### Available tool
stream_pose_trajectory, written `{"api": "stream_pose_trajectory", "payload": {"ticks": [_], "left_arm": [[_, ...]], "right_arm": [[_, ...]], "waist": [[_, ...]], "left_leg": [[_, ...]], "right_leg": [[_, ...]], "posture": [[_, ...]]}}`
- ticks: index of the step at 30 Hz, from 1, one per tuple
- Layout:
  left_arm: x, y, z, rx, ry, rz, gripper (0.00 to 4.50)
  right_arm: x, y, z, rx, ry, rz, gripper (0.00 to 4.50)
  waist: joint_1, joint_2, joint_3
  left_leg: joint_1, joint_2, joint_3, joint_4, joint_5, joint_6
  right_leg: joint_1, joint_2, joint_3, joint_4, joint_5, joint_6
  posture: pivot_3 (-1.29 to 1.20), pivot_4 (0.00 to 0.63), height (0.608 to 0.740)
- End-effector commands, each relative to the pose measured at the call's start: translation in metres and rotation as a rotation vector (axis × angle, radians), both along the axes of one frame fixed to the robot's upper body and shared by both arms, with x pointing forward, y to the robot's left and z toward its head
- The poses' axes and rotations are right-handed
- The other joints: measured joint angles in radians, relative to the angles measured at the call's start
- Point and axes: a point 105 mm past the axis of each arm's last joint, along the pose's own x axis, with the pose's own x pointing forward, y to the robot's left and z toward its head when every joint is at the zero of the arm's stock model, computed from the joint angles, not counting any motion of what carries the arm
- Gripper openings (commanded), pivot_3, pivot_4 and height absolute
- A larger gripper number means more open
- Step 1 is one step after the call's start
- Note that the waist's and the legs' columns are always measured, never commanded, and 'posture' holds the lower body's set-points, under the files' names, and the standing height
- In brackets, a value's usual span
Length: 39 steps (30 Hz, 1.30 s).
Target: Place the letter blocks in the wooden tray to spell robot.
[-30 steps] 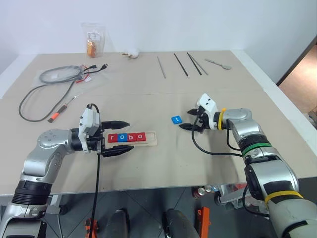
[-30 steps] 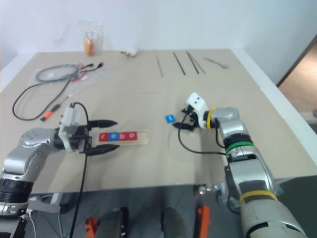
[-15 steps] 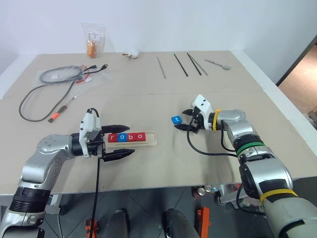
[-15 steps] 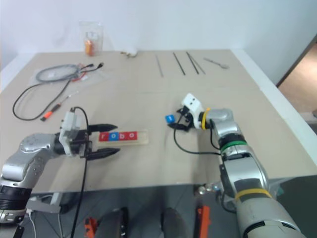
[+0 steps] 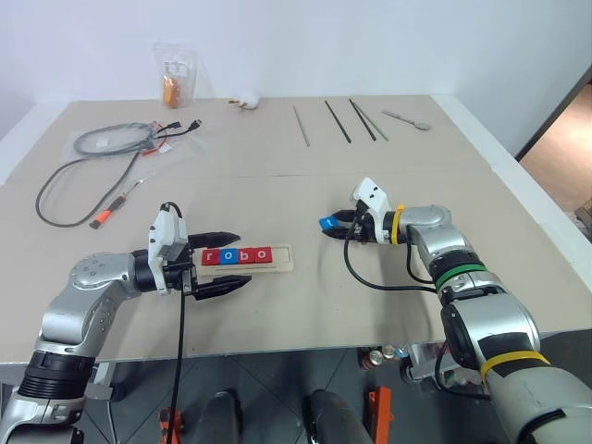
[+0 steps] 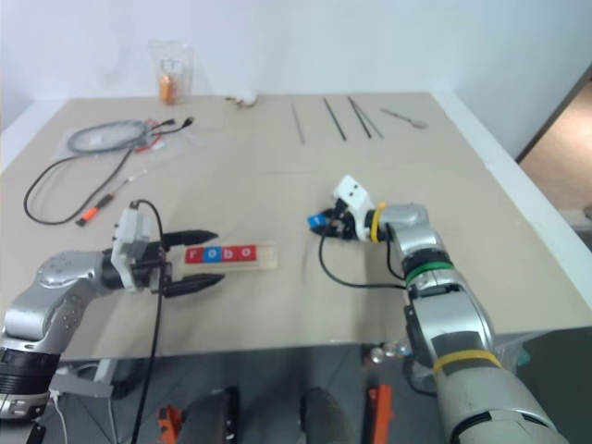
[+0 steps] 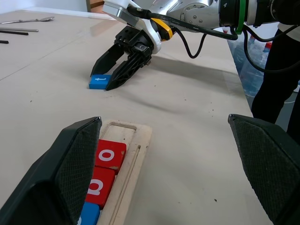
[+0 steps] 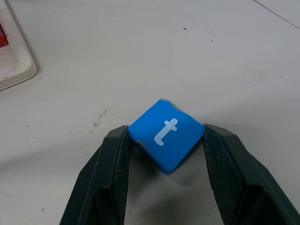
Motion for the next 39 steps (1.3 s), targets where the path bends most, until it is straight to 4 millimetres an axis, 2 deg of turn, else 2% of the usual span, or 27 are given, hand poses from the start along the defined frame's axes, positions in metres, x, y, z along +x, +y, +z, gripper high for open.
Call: {"api": "stream_pose_trajectory", "payload": {"ticks": [1, 6, 10, 15, 19, 25, 32, 39], "left_arm": [[-0.001, -0.001, 0.011, -0.02, -0.06, 0.0, 4.5], [0.0, 0.001, 0.012, -0.022, -0.067, 0.009, 4.5], [0.0, 0.011, 0.011, -0.016, -0.068, 0.042, 4.5], [-0.003, 0.018, 0.007, -0.019, -0.058, 0.072, 4.5], [-0.006, 0.015, 0.005, -0.03, -0.052, 0.075, 4.5], [-0.008, 0.018, 0.005, -0.038, -0.046, 0.09, 4.5], [-0.004, 0.027, 0.009, -0.022, -0.05, 0.101, 4.5], [0.0, 0.02, 0.009, -0.021, -0.045, 0.069, 4.5]], "right_arm": [[0.003, -0.003, 0.012, 0.031, -0.027, -0.012, 1.77], [0.0, -0.002, 0.014, 0.026, -0.028, 0.008, 1.77], [-0.01, 0.013, 0.023, 0.051, -0.04, 0.049, 1.77], [-0.052, 0.042, 0.037, 0.109, 0.017, 0.099, 1.77], [-0.072, 0.06, 0.048, 0.156, 0.083, -0.033, 1.77], [-0.098, 0.074, 0.041, 0.117, 0.138, -0.096, 1.77], [-0.098, 0.075, 0.033, 0.042, 0.126, -0.205, 1.77], [-0.094, 0.079, 0.037, 0.042, 0.115, -0.247, 1.77]], "waist": [[0.0, 0.0, 0.0], [0.001, 0.0, 0.0], [0.0, 0.0, 0.0], [0.004, 0.0, 0.0], [0.002, 0.0, 0.0], [0.005, -0.001, -0.001], [0.003, -0.001, -0.001], [0.003, -0.001, -0.001]], "left_leg": [[0.0, 0.0, 0.0, 0.0, 0.0, 0.0], [0.0, 0.0, 0.0, 0.0, 0.0, 0.0], [0.0, 0.0, 0.0, 0.0, 0.0, 0.0], [0.0, 0.0, -0.001, -0.001, 0.0, 0.0], [0.0, 0.0, -0.001, -0.001, 0.0, 0.0], [0.0, 0.0, -0.001, 0.001, 0.001, -0.001], [0.0, 0.0, 0.0, 0.001, 0.001, -0.001], [-0.001, 0.0, 0.0, 0.001, 0.001, -0.001]], "right_leg": [[0.0, 0.0, 0.0, 0.0, 0.0, 0.0], [0.0, 0.0, 0.0, 0.0, 0.0, 0.0], [0.0, 0.0, 0.0, 0.0, 0.0, 0.0], [-0.001, 0.0, 0.0, 0.001, 0.0, 0.0], [-0.001, 0.0, -0.001, 0.001, -0.001, -0.001], [0.0, -0.001, -0.001, 0.001, -0.002, -0.006], [-0.001, -0.002, -0.001, 0.0, -0.001, -0.007], [-0.001, -0.001, -0.001, 0.0, -0.002, -0.006]], "posture": [[0.0, 0.15, 0.74], [0.0, 0.15, 0.74], [0.0, 0.15, 0.74], [0.0, 0.15, 0.74], [0.0, 0.15, 0.74], [0.0, 0.15, 0.74], [0.0, 0.15, 0.74], [0.0, 0.15, 0.74]]}}
